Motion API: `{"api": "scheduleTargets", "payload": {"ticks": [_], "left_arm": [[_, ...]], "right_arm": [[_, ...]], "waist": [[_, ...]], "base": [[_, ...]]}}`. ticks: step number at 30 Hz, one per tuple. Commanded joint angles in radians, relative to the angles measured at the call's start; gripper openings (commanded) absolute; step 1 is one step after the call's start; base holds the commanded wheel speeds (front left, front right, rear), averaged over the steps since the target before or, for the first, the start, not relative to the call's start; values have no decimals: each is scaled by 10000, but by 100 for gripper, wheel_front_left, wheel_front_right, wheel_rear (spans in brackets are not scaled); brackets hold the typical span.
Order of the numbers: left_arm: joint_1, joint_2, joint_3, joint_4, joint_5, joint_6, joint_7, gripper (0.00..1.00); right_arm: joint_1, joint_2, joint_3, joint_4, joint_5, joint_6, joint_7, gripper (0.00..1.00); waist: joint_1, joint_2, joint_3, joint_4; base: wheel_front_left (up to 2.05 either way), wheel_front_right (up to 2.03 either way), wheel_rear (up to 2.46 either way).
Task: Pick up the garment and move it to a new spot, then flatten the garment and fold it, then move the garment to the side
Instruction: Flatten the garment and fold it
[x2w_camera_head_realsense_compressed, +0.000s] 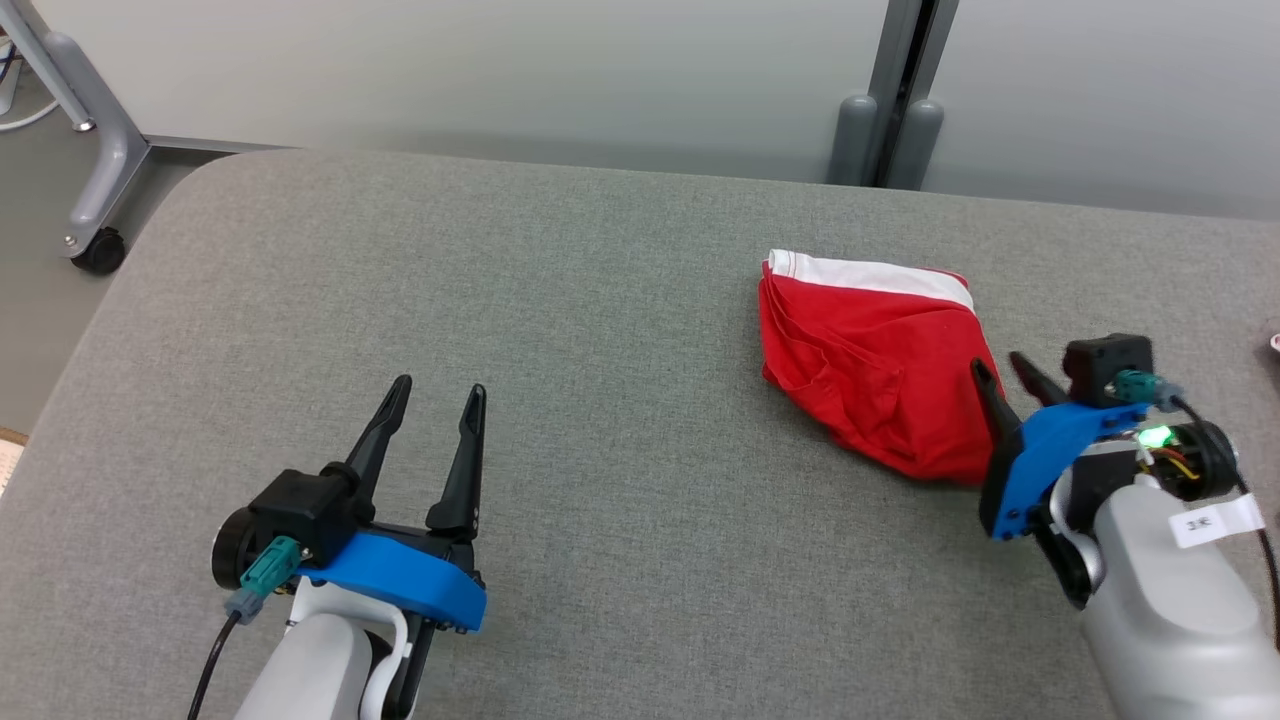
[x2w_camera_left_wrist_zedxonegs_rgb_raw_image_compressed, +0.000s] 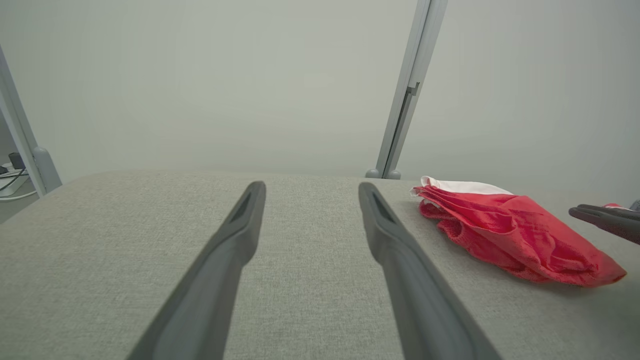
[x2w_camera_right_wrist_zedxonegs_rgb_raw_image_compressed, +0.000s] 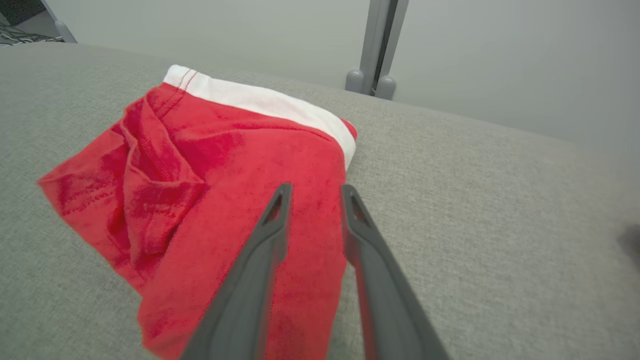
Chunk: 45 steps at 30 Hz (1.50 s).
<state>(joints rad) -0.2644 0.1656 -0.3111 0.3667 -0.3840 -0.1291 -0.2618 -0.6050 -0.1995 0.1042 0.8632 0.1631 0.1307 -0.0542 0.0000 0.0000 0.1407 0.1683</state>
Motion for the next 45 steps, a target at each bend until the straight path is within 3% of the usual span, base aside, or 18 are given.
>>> {"api": "scheduleTargets", "payload": {"ticks": [1, 6, 12, 14, 18, 21, 22, 23, 24, 33, 40, 45], "left_arm": [[-219, 85, -37, 98, 92, -19, -39, 100], [-415, 51, -104, 361, 201, -19, -39, 100], [-385, 20, -110, 517, 127, -19, -39, 100], [-330, 25, -77, 534, 97, -19, -39, 100], [-211, 39, -3, 544, 77, -19, -39, 100], [-112, 21, 128, 496, 90, -19, -39, 100], [-62, 28, 199, 483, 100, -17, -39, 100], [-19, 31, 247, 474, 115, -13, -39, 100], [14, 35, 297, 459, 130, -7, -39, 100], [594, 165, 1010, 170, 176, 171, -39, 100], [979, 215, 1499, -124, 299, 226, -39, 100], [1210, 142, 1680, -221, 417, 224, -39, 100]], "right_arm": [[20, 197, 148, 118, -278, 1, 20, 0], [-166, 764, 538, 856, -1066, -1, 593, 0], [-133, 1398, 1732, 1017, -626, -1, 607, 0], [18, 1460, 2467, 826, -100, 1, 590, 0], [529, 1486, 4588, -556, 2083, 1, 947, 0], [672, 1443, 5385, -1407, 3056, -1, 1170, 0], [733, 1447, 5455, -1672, 3289, -1, 1047, 9], [797, 1384, 5407, -1936, 3450, 1, 866, 96], [867, 1259, 5251, -2158, 3519, -1, 640, 100], [2256, 706, 2124, -3816, 2872, 1, -592, 100], [3696, 951, -642, -5482, 1667, 1, -235, 100], [4459, 1092, -1662, -6409, 828, 1, 114, 100]], "waist": [[0, 0, 11, 30], [0, 0, -30, 153], [0, 0, -85, 184], [0, 0, -105, 155], [0, 0, -149, 64], [0, 0, -199, -53], [0, 0, -229, -103], [0, 0, -256, -155], [0, 0, -288, -214], [0, 0, -549, -1048], [0, 0, -757, -1576], [0, 0, -916, -1760]], "base": [[0, 0, 0], [0, 0, 0], [0, 0, 0], [0, 0, 0], [0, 0, 0], [0, 0, 0], [0, 0, 0], [0, 0, 0], [0, 0, 0], [0, 0, 0], [0, 0, 0], [0, 0, 0]]}}
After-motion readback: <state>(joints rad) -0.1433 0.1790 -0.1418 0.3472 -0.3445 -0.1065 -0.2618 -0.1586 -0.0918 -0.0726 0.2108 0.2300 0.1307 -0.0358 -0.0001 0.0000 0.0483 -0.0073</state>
